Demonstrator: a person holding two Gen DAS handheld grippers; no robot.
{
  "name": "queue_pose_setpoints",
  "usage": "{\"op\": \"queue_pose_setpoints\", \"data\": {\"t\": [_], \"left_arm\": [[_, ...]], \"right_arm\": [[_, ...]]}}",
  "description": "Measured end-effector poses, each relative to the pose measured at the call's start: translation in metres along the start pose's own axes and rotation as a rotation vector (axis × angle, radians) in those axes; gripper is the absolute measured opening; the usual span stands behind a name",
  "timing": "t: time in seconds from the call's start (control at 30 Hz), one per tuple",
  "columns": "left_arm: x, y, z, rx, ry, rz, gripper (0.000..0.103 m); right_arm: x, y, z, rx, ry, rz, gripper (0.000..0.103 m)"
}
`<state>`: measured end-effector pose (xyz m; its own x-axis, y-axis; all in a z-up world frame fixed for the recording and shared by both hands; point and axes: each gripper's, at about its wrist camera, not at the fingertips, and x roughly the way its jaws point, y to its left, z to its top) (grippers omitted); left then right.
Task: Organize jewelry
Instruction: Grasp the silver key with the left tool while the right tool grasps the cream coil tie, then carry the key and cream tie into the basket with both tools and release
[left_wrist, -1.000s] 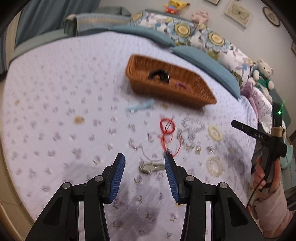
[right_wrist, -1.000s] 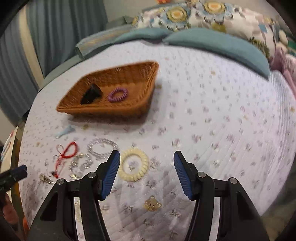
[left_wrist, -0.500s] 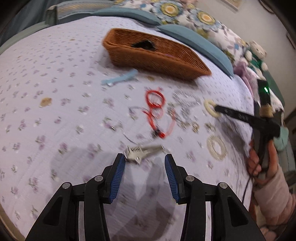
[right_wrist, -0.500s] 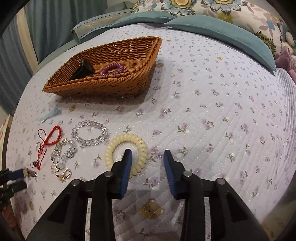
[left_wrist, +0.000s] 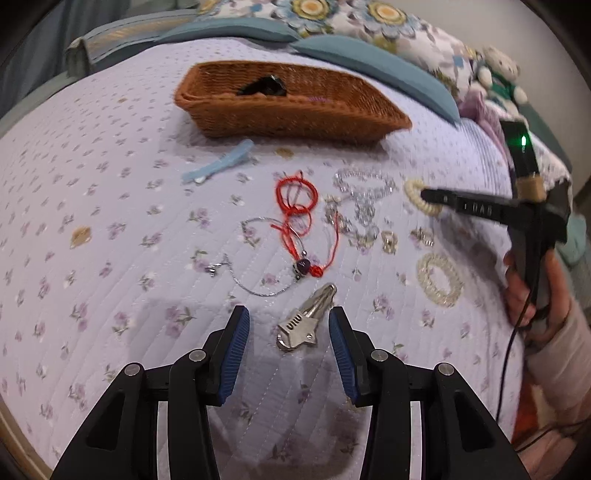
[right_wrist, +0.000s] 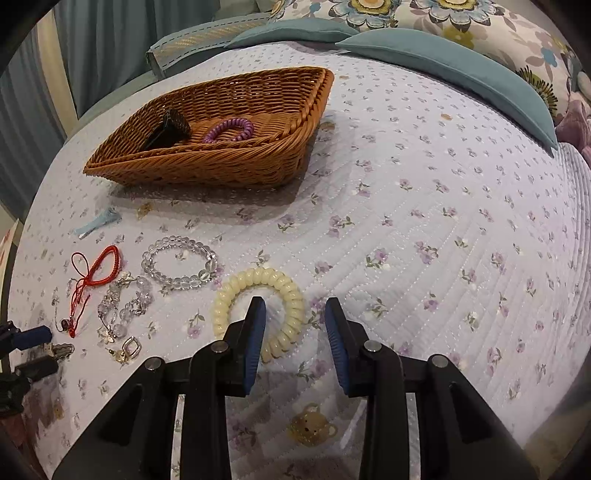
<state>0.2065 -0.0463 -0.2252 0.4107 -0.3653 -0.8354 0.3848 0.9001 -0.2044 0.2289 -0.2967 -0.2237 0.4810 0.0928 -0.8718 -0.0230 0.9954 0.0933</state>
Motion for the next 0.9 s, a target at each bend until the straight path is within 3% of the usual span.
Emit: {"op": "queue_pose_setpoints", "data": {"t": [0.1, 0.13, 0.17, 0.2, 0.37, 0.57, 0.9], "left_arm": [[0.001, -0.005, -0.002, 0.021, -0.007, 0.006, 0.046], [0.001, -0.006, -0.002, 0.025, -0.010, 0.008, 0.041], [0.002, -0.008, -0.003, 0.036, -0.013, 0.018, 0.033], [0.003, -0.011, -0.003, 0.052, -0.008, 0.031, 0.022], [-0.006, -0.012, -0.002, 0.040, -0.051, 0.034, 0.022], [-0.038, -0.008, 0.019, -0.008, -0.163, -0.007, 0.022], [-0.056, -0.007, 0.094, 0.008, -0.285, -0.037, 0.022]], "right_arm": [[0.002, 0.005, 0.002, -0.021, 0.001, -0.018, 0.038], [0.003, 0.007, 0.002, -0.030, 0.001, -0.027, 0.036], [0.003, 0.009, 0.002, -0.040, -0.003, -0.033, 0.024], [0.002, 0.010, 0.002, -0.046, -0.004, -0.030, 0.019], [-0.005, 0.011, 0.000, -0.048, -0.015, 0.010, 0.014], [-0.033, 0.015, 0.007, -0.039, -0.070, 0.075, 0.014], [-0.077, 0.032, 0.075, -0.063, -0.222, 0.128, 0.014]]}}
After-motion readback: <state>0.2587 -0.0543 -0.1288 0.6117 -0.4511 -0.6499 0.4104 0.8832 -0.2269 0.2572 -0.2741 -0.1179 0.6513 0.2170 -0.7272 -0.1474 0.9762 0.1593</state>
